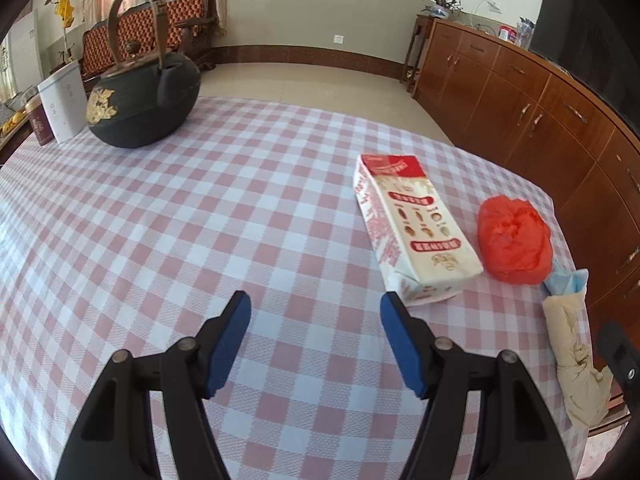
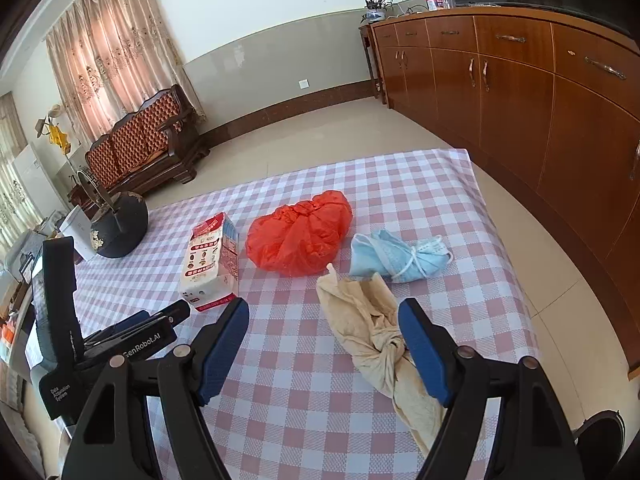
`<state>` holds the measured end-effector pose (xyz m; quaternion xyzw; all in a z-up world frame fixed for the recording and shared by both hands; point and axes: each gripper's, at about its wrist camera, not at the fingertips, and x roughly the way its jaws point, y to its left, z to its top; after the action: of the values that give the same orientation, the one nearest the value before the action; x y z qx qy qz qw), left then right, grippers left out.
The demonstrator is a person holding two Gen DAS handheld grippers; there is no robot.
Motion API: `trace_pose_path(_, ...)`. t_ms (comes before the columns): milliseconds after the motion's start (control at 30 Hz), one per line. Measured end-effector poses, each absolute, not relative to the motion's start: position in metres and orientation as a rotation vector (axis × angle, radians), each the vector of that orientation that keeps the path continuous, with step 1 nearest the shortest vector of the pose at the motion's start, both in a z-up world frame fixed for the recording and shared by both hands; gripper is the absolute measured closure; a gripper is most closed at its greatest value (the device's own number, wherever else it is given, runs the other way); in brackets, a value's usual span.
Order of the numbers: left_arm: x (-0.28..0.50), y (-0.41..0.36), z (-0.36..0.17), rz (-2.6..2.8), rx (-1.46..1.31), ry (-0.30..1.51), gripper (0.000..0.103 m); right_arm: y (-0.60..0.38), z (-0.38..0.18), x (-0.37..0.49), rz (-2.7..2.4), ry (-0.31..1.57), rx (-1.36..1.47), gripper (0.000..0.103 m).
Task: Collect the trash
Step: 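Reach the right gripper toward the red plastic bag and beige cloth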
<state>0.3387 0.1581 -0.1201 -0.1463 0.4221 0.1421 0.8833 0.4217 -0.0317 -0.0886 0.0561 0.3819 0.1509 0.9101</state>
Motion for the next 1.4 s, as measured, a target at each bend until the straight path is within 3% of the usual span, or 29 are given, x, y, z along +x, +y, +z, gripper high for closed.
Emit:
trace_pose_path(500,0.356,0.110,-0.101,0.159,-0.294,0.857,0.034,-0.030,-0.088,0.426,0.309,0.792,0.113,0.024)
trace_pose_path(1400,0.370,0.135,-0.108,0.210,-0.293,0.848,0.034,-0.012,-0.089,0.464,0.317,0.784,0.077,0.024)
